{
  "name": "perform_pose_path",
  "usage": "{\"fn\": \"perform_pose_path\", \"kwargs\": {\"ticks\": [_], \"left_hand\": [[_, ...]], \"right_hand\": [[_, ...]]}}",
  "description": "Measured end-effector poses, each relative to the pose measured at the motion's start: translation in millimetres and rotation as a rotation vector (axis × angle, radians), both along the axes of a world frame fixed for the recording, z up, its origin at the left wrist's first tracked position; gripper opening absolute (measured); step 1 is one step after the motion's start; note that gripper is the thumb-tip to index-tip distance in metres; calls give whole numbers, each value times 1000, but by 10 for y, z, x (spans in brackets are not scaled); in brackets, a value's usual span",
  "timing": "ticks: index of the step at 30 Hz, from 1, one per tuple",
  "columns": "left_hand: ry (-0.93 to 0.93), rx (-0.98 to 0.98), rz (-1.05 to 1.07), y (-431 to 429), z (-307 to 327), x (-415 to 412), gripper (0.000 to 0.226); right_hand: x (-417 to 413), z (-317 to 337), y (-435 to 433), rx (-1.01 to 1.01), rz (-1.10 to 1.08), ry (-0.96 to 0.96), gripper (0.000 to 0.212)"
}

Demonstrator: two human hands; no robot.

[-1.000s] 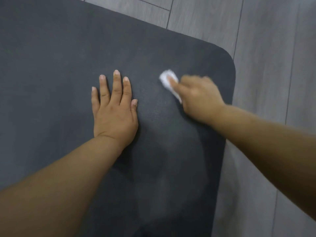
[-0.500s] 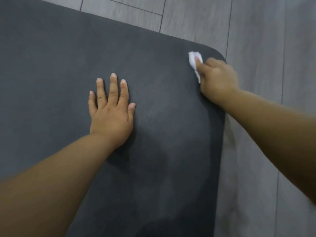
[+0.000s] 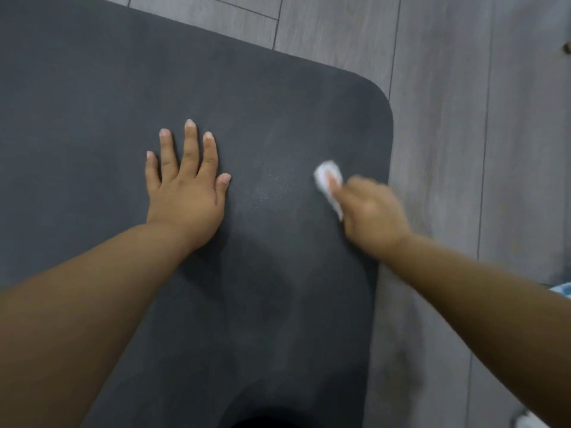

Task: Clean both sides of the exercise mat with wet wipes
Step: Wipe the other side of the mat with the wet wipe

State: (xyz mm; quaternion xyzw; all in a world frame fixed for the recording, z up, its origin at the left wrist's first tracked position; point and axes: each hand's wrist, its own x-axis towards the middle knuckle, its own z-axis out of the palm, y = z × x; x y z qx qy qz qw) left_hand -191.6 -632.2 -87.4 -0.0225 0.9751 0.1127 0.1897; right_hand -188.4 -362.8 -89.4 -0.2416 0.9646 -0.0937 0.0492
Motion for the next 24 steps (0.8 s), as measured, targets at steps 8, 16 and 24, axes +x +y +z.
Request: {"fn": "perform_pose_path", "kwargs": {"ticks": [8, 16, 24], "left_hand": [[-98, -21, -5, 12, 68, -78, 59], [-121, -49, -45, 26, 256, -32, 60], [-154, -85, -211, 186, 255, 535, 63]], "right_hand": [[-769, 154, 19, 112, -745, -186, 55], [733, 89, -191, 64, 104, -67, 51], [394, 181, -7, -76, -740, -237, 61]]}}
